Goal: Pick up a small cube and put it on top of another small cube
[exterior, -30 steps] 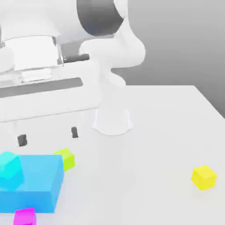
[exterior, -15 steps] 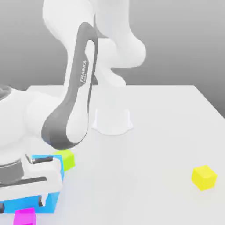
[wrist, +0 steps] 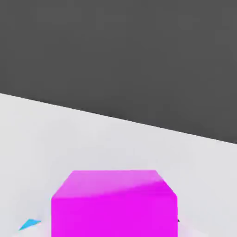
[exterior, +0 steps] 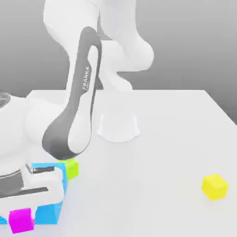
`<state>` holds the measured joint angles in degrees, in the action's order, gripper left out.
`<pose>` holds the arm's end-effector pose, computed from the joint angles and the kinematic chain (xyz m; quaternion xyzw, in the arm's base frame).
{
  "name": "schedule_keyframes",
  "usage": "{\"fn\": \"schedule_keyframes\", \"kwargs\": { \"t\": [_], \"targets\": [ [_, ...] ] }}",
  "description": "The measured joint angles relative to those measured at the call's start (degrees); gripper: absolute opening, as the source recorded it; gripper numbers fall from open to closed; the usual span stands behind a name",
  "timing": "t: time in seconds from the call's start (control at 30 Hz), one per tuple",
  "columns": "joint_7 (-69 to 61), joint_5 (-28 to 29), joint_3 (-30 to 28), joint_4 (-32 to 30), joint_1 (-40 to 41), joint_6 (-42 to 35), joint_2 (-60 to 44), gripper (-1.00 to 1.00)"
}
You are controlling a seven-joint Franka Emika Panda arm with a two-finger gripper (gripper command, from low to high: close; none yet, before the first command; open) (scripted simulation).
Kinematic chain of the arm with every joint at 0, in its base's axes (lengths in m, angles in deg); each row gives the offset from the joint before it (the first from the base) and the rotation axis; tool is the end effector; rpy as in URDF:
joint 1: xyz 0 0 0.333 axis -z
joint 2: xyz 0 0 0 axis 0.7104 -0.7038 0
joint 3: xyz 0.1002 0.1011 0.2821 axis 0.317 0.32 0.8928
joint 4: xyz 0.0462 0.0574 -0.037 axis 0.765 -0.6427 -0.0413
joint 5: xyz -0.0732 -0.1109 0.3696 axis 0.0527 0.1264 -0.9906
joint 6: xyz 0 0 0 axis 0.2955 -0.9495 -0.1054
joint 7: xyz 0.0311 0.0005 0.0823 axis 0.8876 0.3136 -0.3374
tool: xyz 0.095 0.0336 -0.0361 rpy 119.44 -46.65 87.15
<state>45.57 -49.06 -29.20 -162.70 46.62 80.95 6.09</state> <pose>0.4867 -0.2383 0.2172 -0.9475 0.3198 0.0028 0.0069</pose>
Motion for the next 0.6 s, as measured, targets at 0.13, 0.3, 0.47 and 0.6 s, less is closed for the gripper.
{"fn": "schedule_keyframes", "kwargs": {
  "t": [0.13, 0.3, 0.47, 0.6],
  "targets": [
    [5.9, 3.6, -4.4, -2.7, -0.5, -4.1, 7.0, -1.00],
    [15.6, 11.4, -8.6, -6.4, 1.0, -8.3, 16.5, -1.00],
    [20.5, 14.6, -8.3, -9.7, 7.6, -6.9, 19.4, -1.00],
    [17.9, 10.9, -6.0, -11.0, 6.2, -1.7, 14.9, 1.00]
  ]
}}
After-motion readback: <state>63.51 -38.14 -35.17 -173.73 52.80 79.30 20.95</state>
